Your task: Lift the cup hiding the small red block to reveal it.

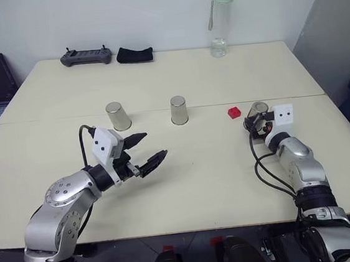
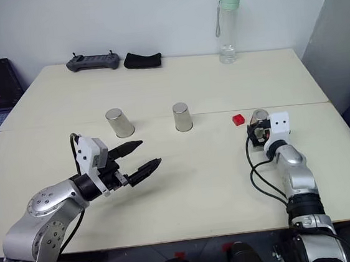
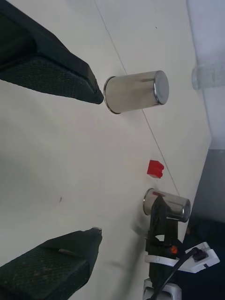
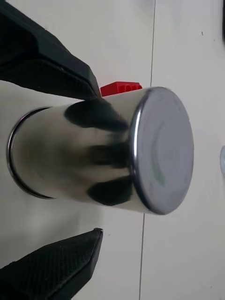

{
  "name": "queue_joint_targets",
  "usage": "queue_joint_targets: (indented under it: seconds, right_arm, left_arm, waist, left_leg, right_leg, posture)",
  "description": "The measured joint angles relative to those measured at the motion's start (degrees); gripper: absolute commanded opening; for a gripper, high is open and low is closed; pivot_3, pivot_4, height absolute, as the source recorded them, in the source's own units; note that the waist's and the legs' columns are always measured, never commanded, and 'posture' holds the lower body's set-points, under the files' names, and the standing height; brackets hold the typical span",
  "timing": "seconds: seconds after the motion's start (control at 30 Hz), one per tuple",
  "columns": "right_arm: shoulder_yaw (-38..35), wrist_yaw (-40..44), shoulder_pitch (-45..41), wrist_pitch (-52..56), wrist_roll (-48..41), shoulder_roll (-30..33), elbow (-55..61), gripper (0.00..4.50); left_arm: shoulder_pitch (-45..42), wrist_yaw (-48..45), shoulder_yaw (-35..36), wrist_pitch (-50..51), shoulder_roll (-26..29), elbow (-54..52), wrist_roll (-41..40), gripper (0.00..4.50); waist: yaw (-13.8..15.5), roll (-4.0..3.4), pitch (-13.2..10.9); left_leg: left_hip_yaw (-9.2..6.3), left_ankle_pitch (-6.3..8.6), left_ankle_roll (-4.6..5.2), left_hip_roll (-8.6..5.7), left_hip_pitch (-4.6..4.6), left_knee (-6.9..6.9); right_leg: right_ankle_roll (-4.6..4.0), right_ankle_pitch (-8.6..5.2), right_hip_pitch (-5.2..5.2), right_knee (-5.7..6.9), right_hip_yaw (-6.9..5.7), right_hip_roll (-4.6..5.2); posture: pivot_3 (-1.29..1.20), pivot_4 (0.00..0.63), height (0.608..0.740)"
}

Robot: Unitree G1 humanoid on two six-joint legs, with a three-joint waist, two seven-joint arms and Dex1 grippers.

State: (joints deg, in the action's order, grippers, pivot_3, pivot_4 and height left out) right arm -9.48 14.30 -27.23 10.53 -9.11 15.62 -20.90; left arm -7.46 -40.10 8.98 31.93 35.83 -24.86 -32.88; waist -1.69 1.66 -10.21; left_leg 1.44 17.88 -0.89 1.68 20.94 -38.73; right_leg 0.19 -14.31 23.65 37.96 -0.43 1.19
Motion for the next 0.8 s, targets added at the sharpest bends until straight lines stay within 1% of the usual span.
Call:
queue_joint_targets:
  seconds: [0.1,0.17,0.2,0.23,0.3,0.33,0.37,0.5,0.6,0.7,0.8]
  right_arm:
    - [0.0,0.6,1.9,0.4,-0.1,0.8,2.9,4.47]
    - [-0.1,0.9,4.0,2.5,-0.9,1.6,7.3,4.47]
    - [-0.3,1.5,6.3,4.6,-1.3,2.7,12.3,4.47]
    - [-0.6,1.7,6.5,5.6,-1.4,3.3,14.0,4.47]
    - [-0.7,1.9,12.6,12.1,-4.6,3.6,27.3,4.47]
    - [-0.6,1.9,14.0,13.4,-5.4,3.7,30.0,4.47]
    - [-0.4,2.0,17.4,16.5,-7.0,3.6,36.0,4.47]
    - [0.6,3.3,23.6,21.6,-11.2,3.7,47.1,4.47]
    - [1.3,3.9,27.0,23.8,-12.9,3.7,50.7,4.47]
    - [1.2,2.8,28.8,23.6,-12.3,3.2,50.9,4.47]
    - [1.7,0.6,29.0,21.1,-10.1,1.1,50.2,4.47]
  left_arm:
    - [0.3,0.0,0.1,0.0,0.0,-0.1,0.0,4.50]
    - [0.8,0.0,0.2,0.0,0.0,-0.3,-0.1,4.50]
    - [1.8,0.0,0.7,0.0,0.1,-0.8,-0.1,4.50]
    - [2.4,0.0,0.7,0.0,0.0,-0.9,-0.1,4.50]
    - [5.4,1.3,2.8,0.3,0.0,-3.1,-0.7,4.50]
    - [6.3,1.8,3.1,0.4,0.0,-3.5,-0.7,4.50]
    - [8.7,3.0,3.4,0.5,-0.1,-4.5,-0.4,4.50]
    - [12.5,5.7,3.8,1.0,-1.4,-6.4,0.3,4.50]
    - [13.3,8.4,5.2,1.0,-2.3,-7.3,0.5,4.50]
    - [15.7,10.5,7.1,0.3,-3.7,-7.4,1.5,4.50]
    - [18.0,14.3,7.2,-0.3,-7.6,-7.4,3.1,4.50]
  waist:
    - [0.0,0.00,0.0]
    - [0.1,-0.01,0.0]
    - [0.1,-0.01,0.0]
    - [0.1,0.00,0.0]
    - [0.1,-0.01,0.0]
    - [0.1,-0.01,0.0]
    - [0.1,-0.02,0.0]
    - [0.2,-0.01,0.0]
    - [0.2,0.00,0.0]
    - [0.2,0.00,0.0]
    - [0.2,0.00,0.0]
  left_leg:
    - [-0.01,0.00,0.00,-0.01,0.02,0.00]
    - [-0.02,0.00,0.00,-0.01,0.05,0.00]
    - [-0.02,0.00,0.00,-0.01,0.05,0.01]
    - [-0.01,0.01,0.00,-0.01,0.05,0.00]
    - [-0.04,0.01,0.00,0.06,0.01,0.04]
    - [-0.06,0.01,0.00,0.06,0.01,0.06]
    - [-0.06,0.01,0.00,0.07,0.01,0.08]
    - [-0.06,0.01,-0.01,0.06,0.00,0.03]
    - [-0.06,0.00,-0.01,0.03,-0.04,-0.02]
    - [-0.02,0.00,-0.01,0.03,-0.07,-0.04]
    - [-0.01,0.00,-0.01,0.03,-0.08,-0.04]
  right_leg:
    - [0.00,0.00,0.00,-0.02,0.00,0.01]
    - [0.00,0.00,0.02,-0.03,-0.01,0.02]
    - [0.00,0.00,0.02,-0.03,-0.01,0.04]
    - [0.02,0.00,0.02,-0.03,0.00,0.04]
    - [0.02,-0.02,0.02,-0.01,-0.03,0.00]
    - [0.04,-0.03,0.02,-0.01,-0.04,0.00]
    - [0.15,-0.10,0.03,-0.02,-0.04,0.00]
    - [0.28,-0.18,0.00,-0.04,-0.04,0.02]
    - [0.38,-0.14,-0.08,-0.08,-0.04,0.04]
    - [0.42,-0.12,-0.10,-0.09,-0.01,0.04]
    - [0.43,-0.12,-0.09,-0.08,0.00,0.02]
  posture:
    - [0.00,0.150,0.740]
    - [0.00,0.150,0.740]
    - [0.00,0.150,0.740]
    - [0.00,0.150,0.740]
    - [0.00,0.150,0.740]
    - [0.00,0.150,0.740]
    - [0.00,0.150,0.740]
    - [0.00,0.150,0.740]
    - [0.00,0.150,0.740]
    - [0.00,0.150,0.740]
    - [0.00,0.150,0.740]
